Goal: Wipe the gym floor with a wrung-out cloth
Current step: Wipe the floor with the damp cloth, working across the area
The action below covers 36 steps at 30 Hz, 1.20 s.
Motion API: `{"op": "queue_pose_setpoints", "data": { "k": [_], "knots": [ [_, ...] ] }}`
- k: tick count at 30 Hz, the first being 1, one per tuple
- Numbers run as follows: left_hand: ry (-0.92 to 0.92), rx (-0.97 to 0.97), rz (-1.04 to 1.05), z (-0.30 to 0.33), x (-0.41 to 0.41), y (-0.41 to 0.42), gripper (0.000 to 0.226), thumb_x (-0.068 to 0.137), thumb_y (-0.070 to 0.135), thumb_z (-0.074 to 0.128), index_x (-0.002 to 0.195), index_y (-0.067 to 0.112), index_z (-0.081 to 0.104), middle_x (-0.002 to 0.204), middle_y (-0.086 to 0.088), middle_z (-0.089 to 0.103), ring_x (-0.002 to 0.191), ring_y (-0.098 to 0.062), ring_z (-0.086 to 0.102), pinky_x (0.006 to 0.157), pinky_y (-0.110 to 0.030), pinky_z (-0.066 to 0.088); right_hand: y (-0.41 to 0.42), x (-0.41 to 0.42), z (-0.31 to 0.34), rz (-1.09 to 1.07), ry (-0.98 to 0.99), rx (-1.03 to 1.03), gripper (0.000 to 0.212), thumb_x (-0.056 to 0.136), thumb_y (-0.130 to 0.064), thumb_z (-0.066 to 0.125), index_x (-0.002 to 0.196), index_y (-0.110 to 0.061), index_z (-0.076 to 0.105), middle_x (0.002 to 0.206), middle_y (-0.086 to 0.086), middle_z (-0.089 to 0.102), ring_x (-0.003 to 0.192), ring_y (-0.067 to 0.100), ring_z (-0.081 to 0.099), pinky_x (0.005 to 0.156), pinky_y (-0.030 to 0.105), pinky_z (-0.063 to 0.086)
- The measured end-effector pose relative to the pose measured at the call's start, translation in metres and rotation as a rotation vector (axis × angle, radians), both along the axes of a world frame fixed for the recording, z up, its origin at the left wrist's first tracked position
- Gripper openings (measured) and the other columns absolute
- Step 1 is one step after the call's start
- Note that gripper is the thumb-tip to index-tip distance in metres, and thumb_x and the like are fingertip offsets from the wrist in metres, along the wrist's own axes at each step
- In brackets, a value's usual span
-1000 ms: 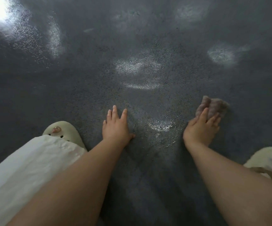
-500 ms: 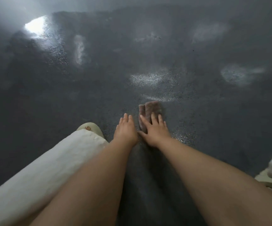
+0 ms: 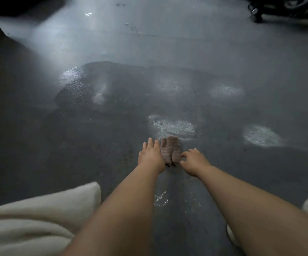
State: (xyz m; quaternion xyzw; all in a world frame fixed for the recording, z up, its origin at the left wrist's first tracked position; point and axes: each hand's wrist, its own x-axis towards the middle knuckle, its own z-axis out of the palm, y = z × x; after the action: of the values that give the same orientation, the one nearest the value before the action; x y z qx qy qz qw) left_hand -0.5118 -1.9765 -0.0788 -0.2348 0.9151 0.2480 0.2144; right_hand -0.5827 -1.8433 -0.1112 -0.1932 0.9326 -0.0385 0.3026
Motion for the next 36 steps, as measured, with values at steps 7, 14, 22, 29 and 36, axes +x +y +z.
{"op": "queue_pose_setpoints", "data": {
  "k": [7, 14, 22, 29, 36],
  "knots": [
    [-0.057, 0.013, 0.083, -0.004, 0.033, -0.028, 0.086, 0.09, 0.009, 0.056, 0.152, 0.02, -0.004, 0.158, -0.003, -0.014, 0.146, -0.027, -0.006, 0.117, -0.043, 0.012, -0.012, 0.017, 0.021, 0.053, 0.043, 0.107, 0.042, 0.097, -0.032, 0.043, 0.136, -0.017, 0.047, 0.151, 0.013, 0.028, 0.143, 0.029, 0.017, 0.115, 0.035, 0.019],
    [-0.033, 0.105, 0.177, 0.003, 0.02, -0.029, 0.083, 0.091, 0.01, 0.056, 0.152, 0.025, 0.001, 0.159, -0.007, -0.008, 0.146, -0.03, 0.0, 0.115, -0.043, 0.018, -0.023, 0.004, 0.036, 0.072, 0.097, 0.058, 0.039, 0.095, -0.024, 0.043, 0.132, -0.016, 0.053, 0.144, 0.013, 0.039, 0.137, 0.028, 0.028, 0.113, 0.032, 0.023],
    [-0.054, 0.193, 0.283, -0.078, -0.033, -0.005, 0.062, 0.092, 0.009, 0.049, 0.147, 0.022, 0.022, 0.141, -0.012, 0.029, 0.131, -0.029, 0.032, 0.104, -0.037, 0.034, -0.033, -0.049, -0.031, 0.053, 0.054, 0.007, 0.038, 0.094, -0.021, 0.046, 0.129, -0.013, 0.055, 0.138, 0.01, 0.045, 0.13, 0.026, 0.038, 0.107, 0.03, 0.03],
    [0.054, 0.306, 0.495, -0.143, -0.083, 0.006, 0.055, 0.096, 0.016, 0.047, 0.144, 0.026, 0.024, 0.137, -0.01, 0.032, 0.122, -0.027, 0.042, 0.101, -0.036, 0.038, -0.043, -0.084, -0.102, -0.244, -0.071, -0.059, 0.043, 0.093, -0.017, 0.047, 0.136, -0.012, 0.042, 0.135, 0.013, 0.044, 0.121, 0.03, 0.047, 0.095, 0.035, 0.041],
    [0.144, 0.264, 0.354, -0.161, -0.096, -0.011, 0.04, 0.088, 0.013, 0.053, 0.127, 0.019, 0.05, 0.127, -0.007, 0.041, 0.11, -0.027, 0.049, 0.094, -0.033, 0.042, -0.056, -0.078, -0.131, -0.236, -0.003, -0.125, 0.027, 0.089, -0.012, 0.055, 0.115, -0.01, 0.048, 0.119, 0.011, 0.047, 0.106, 0.029, 0.053, 0.091, 0.039, 0.046]
  ]
}}
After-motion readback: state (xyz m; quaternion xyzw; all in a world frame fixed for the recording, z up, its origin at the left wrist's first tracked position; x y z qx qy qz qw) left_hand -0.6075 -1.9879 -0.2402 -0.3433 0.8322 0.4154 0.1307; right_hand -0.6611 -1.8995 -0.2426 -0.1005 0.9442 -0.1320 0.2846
